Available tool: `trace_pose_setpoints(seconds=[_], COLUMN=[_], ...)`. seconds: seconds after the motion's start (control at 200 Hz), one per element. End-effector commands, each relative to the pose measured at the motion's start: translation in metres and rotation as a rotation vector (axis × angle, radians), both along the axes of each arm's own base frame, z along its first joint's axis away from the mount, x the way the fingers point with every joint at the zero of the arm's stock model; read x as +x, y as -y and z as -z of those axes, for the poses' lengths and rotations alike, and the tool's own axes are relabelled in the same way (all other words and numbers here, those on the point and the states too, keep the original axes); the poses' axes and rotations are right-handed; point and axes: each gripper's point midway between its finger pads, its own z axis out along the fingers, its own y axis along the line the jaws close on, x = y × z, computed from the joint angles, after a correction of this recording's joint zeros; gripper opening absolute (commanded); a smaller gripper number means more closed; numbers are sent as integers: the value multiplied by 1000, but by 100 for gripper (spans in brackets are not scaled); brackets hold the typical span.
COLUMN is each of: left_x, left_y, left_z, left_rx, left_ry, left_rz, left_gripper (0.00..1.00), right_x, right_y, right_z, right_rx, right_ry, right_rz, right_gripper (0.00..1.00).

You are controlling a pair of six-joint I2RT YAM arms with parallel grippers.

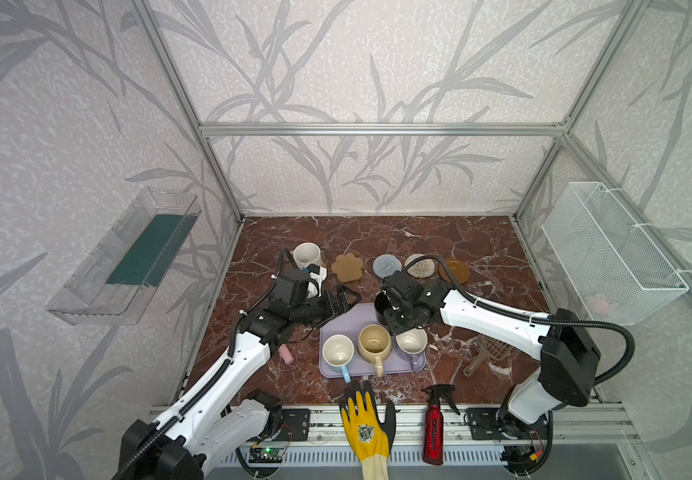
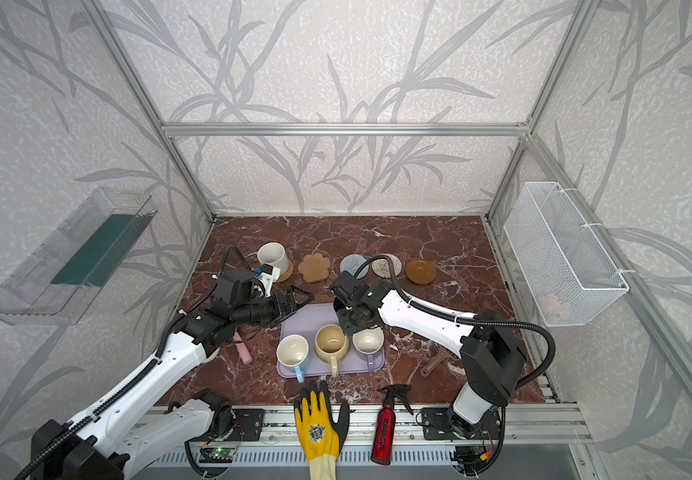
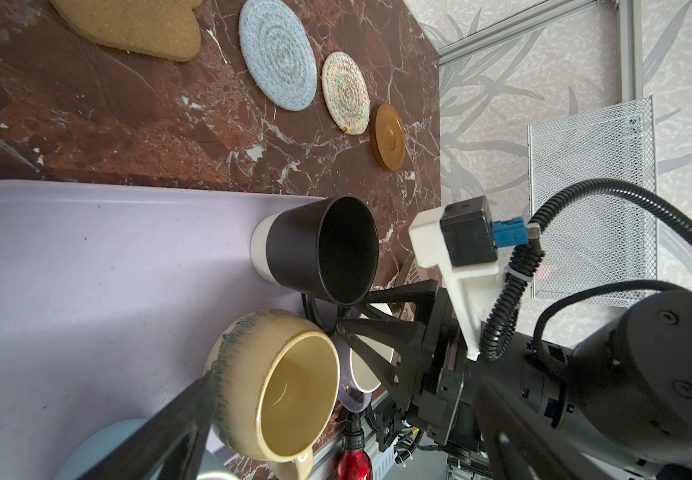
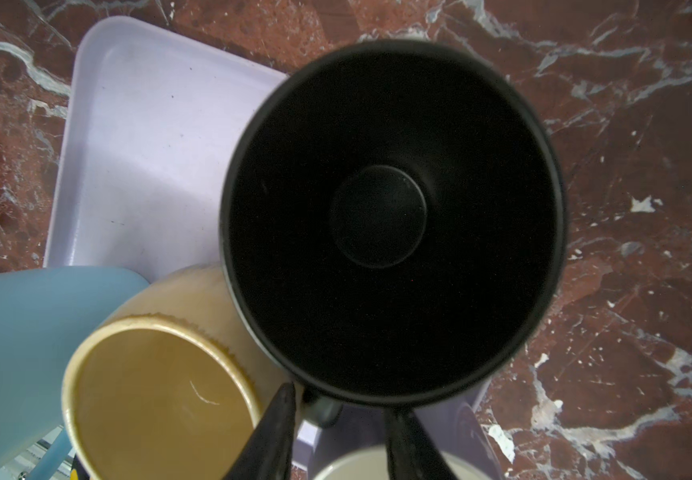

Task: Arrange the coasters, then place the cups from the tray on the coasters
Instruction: 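Lower the right gripper onto the black mug on the tray and grasp it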

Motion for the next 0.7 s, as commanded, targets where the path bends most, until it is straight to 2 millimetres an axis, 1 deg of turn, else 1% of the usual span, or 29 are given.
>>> trace_pose_setpoints(seconds=[0.0, 0.33, 0.435, 0.445, 0.475, 0.695], left_x=[3, 4, 5, 5, 5, 5], left_y=[0, -3, -4, -4, -4, -5], left_z=[1, 4, 6, 7, 7, 10], left_rx=[-5, 2, 7, 8, 8, 16], left_ry=[10, 15, 12, 12, 11, 10], left_rz=[-19, -38, -44, -44, -43, -46], left_gripper=[99, 99, 99, 99, 99, 99], right_x=[4, 12, 17, 17, 17, 20], right_y=[0, -3, -8, -8, -8, -9], right_z=[4, 15, 9, 16, 19, 28], right_rx=[-15, -49, -37, -51, -63, -85], right_ry=[19, 21, 33, 22, 17, 5], right_rz=[7, 19, 20, 20, 18, 23], right_gripper=[37, 35, 35, 35, 35, 34])
